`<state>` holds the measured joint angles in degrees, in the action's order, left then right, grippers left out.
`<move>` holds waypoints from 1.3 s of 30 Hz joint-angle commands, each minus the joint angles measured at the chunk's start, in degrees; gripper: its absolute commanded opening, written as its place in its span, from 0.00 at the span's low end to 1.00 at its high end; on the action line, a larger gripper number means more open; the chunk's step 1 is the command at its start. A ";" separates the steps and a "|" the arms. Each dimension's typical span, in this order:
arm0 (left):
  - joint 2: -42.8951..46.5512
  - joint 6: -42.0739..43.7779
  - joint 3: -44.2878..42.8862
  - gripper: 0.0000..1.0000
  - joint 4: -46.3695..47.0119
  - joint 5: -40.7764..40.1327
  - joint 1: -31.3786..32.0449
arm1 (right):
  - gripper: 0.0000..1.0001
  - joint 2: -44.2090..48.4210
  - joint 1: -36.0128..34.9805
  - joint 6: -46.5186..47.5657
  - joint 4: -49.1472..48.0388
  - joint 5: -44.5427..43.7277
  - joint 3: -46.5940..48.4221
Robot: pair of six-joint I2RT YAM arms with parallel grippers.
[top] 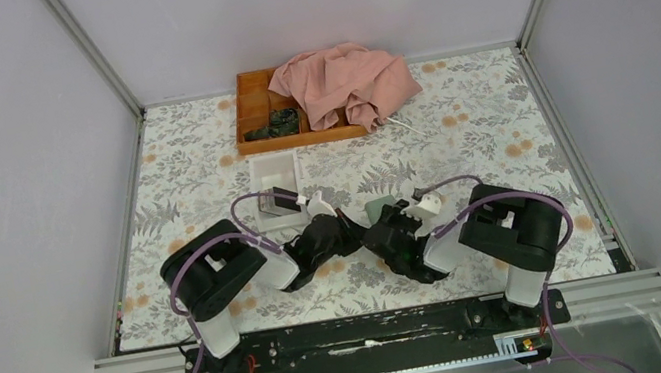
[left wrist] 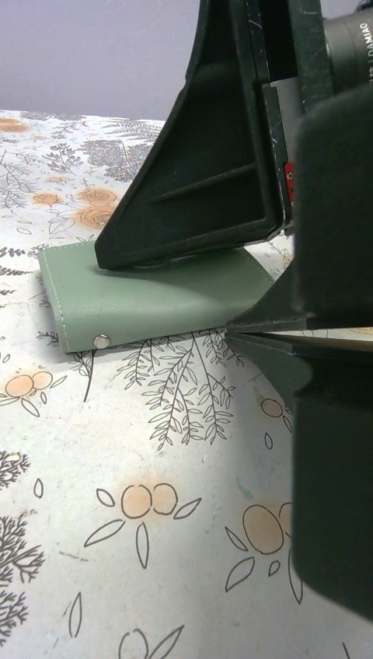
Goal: Put the credit cards into the card holder
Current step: Close the card holder at the center of the board.
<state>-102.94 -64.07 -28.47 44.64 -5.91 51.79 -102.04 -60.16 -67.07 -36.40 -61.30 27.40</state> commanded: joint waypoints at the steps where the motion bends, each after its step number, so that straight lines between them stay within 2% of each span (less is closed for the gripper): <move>1: -1.58 2.46 1.48 0.07 -11.60 -1.33 0.68 | 0.16 -11.19 -0.22 -7.32 18.20 16.61 -9.47; 11: 0.60 3.38 1.06 0.07 -13.08 -1.62 0.74 | 0.16 -9.43 -0.22 -9.89 21.60 15.25 -10.29; 16: 9.18 6.96 -1.03 0.07 -20.84 -5.16 0.64 | 0.16 -8.89 -0.22 -10.17 21.92 15.31 -10.61; 20: 16.40 12.55 -6.34 0.07 -27.68 -6.36 0.13 | 0.15 -9.04 -0.22 -10.43 21.90 15.35 -10.55; 23: 20.26 15.15 -10.42 0.08 -29.92 -4.58 -0.43 | 0.15 -8.95 -0.24 -10.33 22.40 15.25 -10.12; 27: 21.29 15.69 -12.77 0.08 -27.74 0.59 -1.49 | 0.15 -8.70 -0.20 -10.27 23.02 14.91 -9.82; 32: 12.18 14.54 -14.20 0.08 -21.51 7.94 -1.95 | 0.15 -9.31 -0.16 -10.36 22.51 15.14 -9.73; 35: 2.28 13.50 -15.94 0.08 -17.55 14.80 -1.54 | 0.15 -10.22 -0.14 -10.75 21.80 15.33 -9.91; 39: -10.59 13.68 -19.51 0.08 -16.58 17.37 1.76 | 0.15 -11.71 -0.16 -10.25 20.65 15.98 -9.29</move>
<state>-103.55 -51.24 -45.74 28.29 2.48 50.06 -104.16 -60.27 -82.24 -44.47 -62.70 23.29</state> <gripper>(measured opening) 0.080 0.138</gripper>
